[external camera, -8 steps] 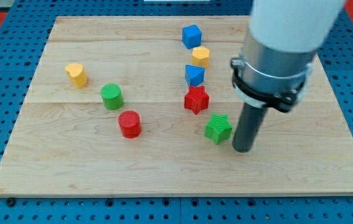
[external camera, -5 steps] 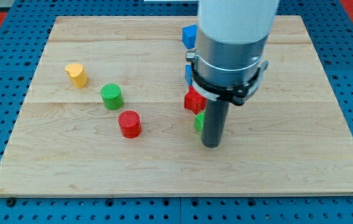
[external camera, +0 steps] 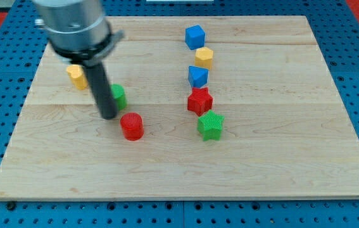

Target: Move the red circle below the green star

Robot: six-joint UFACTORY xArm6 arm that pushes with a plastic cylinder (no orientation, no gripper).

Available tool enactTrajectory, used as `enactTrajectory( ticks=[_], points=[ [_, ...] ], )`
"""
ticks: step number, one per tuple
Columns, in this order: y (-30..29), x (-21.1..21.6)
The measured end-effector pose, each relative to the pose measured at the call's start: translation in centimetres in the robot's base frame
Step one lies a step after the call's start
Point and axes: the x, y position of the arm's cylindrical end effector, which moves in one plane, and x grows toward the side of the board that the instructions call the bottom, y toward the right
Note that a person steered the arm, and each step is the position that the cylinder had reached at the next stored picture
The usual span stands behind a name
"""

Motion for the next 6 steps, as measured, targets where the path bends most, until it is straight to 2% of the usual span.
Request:
enactTrajectory(
  ticks=[1, 2, 3, 4, 5, 6],
  points=[
    [4.3, 3.4],
    [-1.5, 5.2],
    [3.7, 7.1],
    [7.1, 7.2],
    [4.7, 9.3],
    [3.9, 7.4]
  ],
)
